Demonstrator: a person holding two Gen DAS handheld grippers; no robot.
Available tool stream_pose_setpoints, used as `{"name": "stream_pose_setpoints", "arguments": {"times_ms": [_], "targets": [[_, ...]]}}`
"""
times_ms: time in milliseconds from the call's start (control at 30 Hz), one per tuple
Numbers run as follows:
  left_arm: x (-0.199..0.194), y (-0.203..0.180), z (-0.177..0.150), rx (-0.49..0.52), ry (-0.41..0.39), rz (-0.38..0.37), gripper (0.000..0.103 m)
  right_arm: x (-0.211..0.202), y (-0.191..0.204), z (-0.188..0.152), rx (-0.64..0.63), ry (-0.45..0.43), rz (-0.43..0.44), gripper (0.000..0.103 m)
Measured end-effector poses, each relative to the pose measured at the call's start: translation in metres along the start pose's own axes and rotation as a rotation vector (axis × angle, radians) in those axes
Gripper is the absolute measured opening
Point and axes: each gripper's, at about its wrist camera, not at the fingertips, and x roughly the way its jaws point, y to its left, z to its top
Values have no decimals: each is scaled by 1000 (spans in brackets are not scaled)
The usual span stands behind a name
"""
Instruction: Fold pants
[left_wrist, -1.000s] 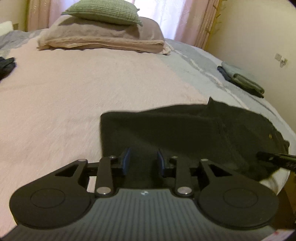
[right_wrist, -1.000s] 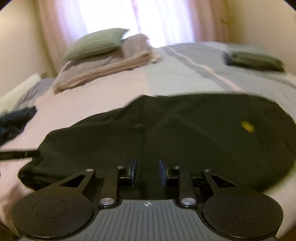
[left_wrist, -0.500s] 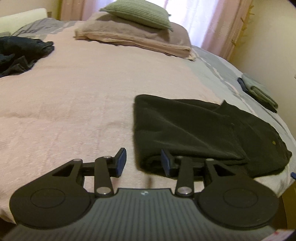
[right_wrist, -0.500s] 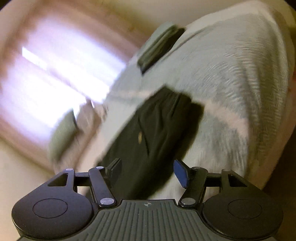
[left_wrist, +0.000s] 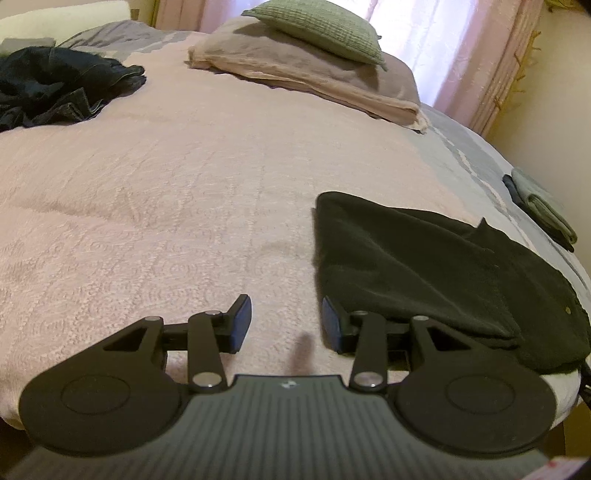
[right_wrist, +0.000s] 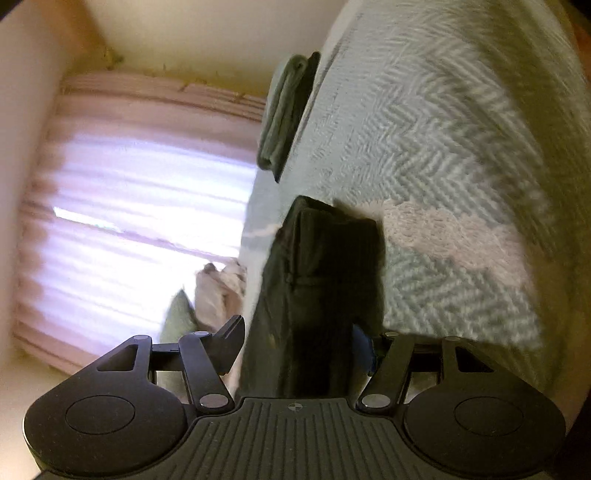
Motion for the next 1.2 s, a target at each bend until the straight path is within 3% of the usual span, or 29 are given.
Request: {"name": "stream_pose_setpoints", "arguments": {"times_ms": [133, 167, 267, 400, 500, 633, 733, 833, 900, 933, 1000, 1100, 1200], "targets": [[10, 15, 0, -59, 27, 6, 37, 8, -5, -2, -31, 6, -48, 39], [12, 18, 0, -71, 33, 3, 37, 9, -2, -3, -37, 6, -38, 25], [16, 24, -2, -81, 43, -4, 37, 14, 22, -7, -131, -10, -93, 17], [14, 29, 0, -77, 40, -17, 37, 23, 109, -33, -539, -46, -314, 13], [12, 39, 3, -93, 28, -26, 37, 36, 193, -93, -953, -126, -360, 13], [5, 57, 5, -135, 9, -37, 37, 56, 270, -219, -1523, -189, -239, 13], [-1, 71, 5, -161, -9, -38, 37, 64, 280, -322, -1873, -146, -55, 13], [-7, 87, 4, -193, -22, -33, 37, 75, 245, -410, -2156, 15, 136, 14], [-10, 98, 1, -215, -27, -35, 37, 88, 202, -452, -2278, 204, 207, 14], [-12, 103, 0, -225, -27, -36, 37, 96, 179, -468, -2326, 299, 191, 14], [-14, 110, -3, -237, -26, -45, 37, 92, 148, -487, -2435, 170, 189, 14], [-15, 115, -6, -241, -29, -60, 37, 96, 174, -477, -2350, 210, 194, 14], [-14, 111, -7, -234, -31, -51, 37, 93, 181, -462, -2325, 193, 233, 16]]}}
